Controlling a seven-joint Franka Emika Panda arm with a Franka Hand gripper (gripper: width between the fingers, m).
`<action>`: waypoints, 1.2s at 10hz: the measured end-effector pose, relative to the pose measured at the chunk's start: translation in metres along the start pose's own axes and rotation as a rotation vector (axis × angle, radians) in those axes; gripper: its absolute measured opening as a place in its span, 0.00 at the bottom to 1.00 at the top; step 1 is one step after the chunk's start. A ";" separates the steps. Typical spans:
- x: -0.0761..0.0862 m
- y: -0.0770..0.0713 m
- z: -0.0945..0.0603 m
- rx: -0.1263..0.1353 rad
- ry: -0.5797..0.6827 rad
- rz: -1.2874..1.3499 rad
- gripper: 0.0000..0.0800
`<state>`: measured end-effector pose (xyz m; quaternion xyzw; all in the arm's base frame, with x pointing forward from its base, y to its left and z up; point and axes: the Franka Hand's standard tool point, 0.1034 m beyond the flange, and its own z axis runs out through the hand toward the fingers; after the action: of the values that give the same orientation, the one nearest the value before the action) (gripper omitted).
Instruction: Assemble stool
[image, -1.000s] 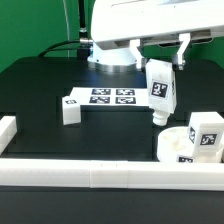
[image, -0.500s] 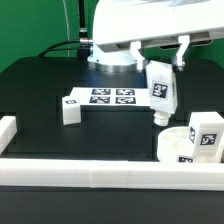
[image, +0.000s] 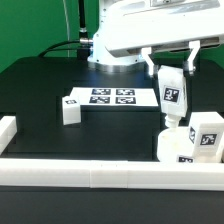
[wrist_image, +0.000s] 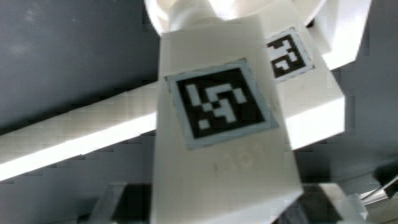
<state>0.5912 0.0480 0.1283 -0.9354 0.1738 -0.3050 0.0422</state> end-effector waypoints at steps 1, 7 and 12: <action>0.000 0.001 0.000 -0.001 -0.001 -0.001 0.41; -0.008 0.003 0.015 -0.011 -0.018 -0.008 0.41; -0.014 0.005 0.020 -0.017 -0.029 -0.017 0.41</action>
Offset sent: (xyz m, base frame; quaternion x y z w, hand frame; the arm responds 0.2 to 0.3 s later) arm 0.0065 0.0006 -0.0060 -0.0067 0.0087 0.0007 0.9999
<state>0.5905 0.0478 0.1036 -0.9415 0.1679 -0.2902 0.0342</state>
